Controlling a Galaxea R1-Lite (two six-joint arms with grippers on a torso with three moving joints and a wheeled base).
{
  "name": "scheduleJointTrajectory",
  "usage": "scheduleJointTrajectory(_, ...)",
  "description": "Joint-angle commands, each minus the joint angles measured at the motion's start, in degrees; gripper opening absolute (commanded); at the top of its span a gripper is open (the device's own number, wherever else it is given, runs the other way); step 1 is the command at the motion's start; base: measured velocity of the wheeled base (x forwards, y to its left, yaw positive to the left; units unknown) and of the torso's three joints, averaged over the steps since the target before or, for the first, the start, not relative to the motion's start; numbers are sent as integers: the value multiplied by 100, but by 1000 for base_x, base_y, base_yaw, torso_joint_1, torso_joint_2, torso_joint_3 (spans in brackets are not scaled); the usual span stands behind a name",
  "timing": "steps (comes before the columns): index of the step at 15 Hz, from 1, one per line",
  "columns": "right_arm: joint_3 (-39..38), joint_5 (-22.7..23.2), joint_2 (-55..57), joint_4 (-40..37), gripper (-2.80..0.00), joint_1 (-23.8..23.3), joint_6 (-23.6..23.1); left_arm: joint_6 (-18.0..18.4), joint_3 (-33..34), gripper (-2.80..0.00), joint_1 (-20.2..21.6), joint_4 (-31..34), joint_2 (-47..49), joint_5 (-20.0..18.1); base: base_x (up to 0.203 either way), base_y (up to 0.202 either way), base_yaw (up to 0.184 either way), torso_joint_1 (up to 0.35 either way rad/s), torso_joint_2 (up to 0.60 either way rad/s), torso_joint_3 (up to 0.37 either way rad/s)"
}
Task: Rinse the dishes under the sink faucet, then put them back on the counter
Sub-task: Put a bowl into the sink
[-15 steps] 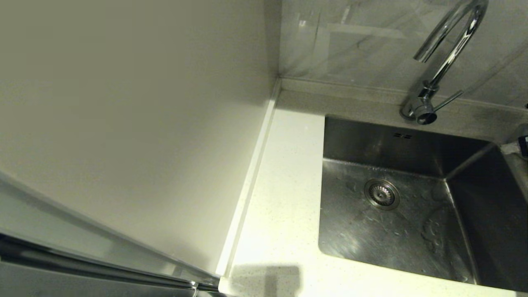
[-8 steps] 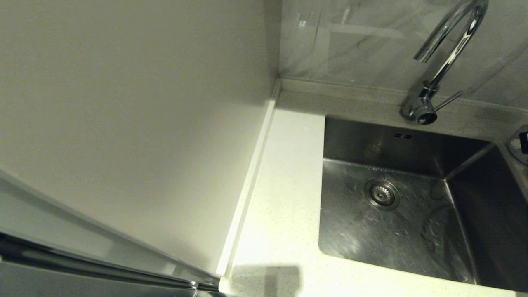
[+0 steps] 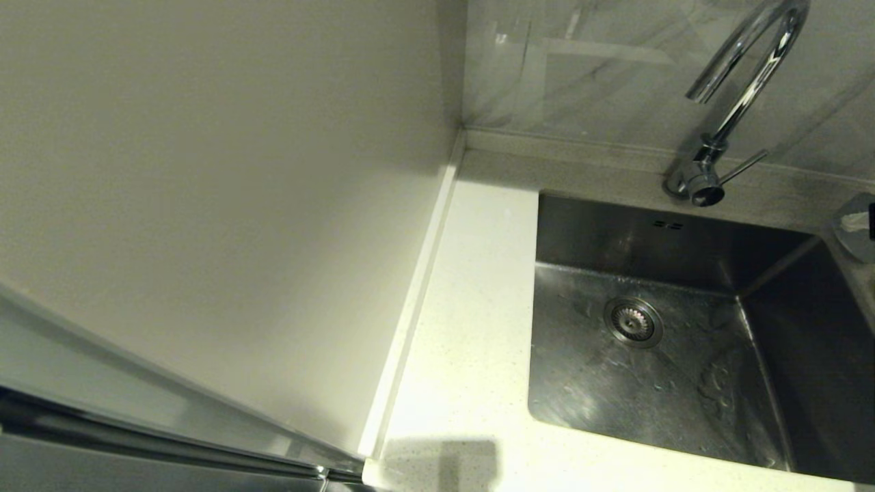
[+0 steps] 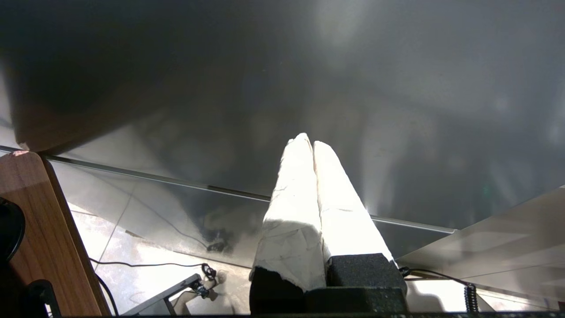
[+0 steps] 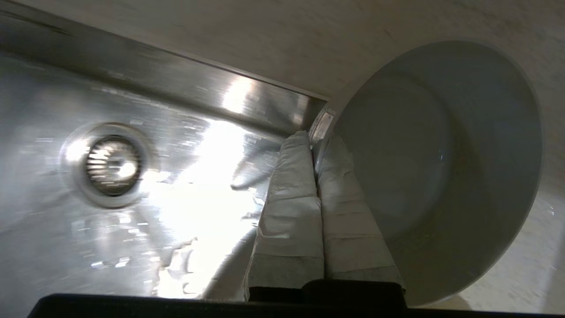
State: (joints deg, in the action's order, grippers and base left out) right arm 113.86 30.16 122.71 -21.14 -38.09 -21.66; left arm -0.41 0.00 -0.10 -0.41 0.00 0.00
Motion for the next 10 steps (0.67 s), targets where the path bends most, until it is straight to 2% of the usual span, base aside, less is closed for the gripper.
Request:
scheduleJointTrajectory(1, -92, 701, -287, -113, -280, -198, -6, -2, 18, -280, 1, -2, 0, 0, 0, 0, 0, 0, 0, 0)
scheduleJointTrajectory(5, -334, 1770, -606, -406, -280, -586, -85, -2, 18, -280, 1, -2, 0, 0, 0, 0, 0, 0, 0, 0)
scheduleJointTrajectory(8, -902, 2003, -910, -411, -280, -665, -348, -2, 18, -280, 1, -2, 0, 0, 0, 0, 0, 0, 0, 0)
scheduleJointTrajectory(10, -1230, 2343, -1090, -409, -280, -679, -477, -2, 18, -280, 1, -2, 0, 0, 0, 0, 0, 0, 0, 0)
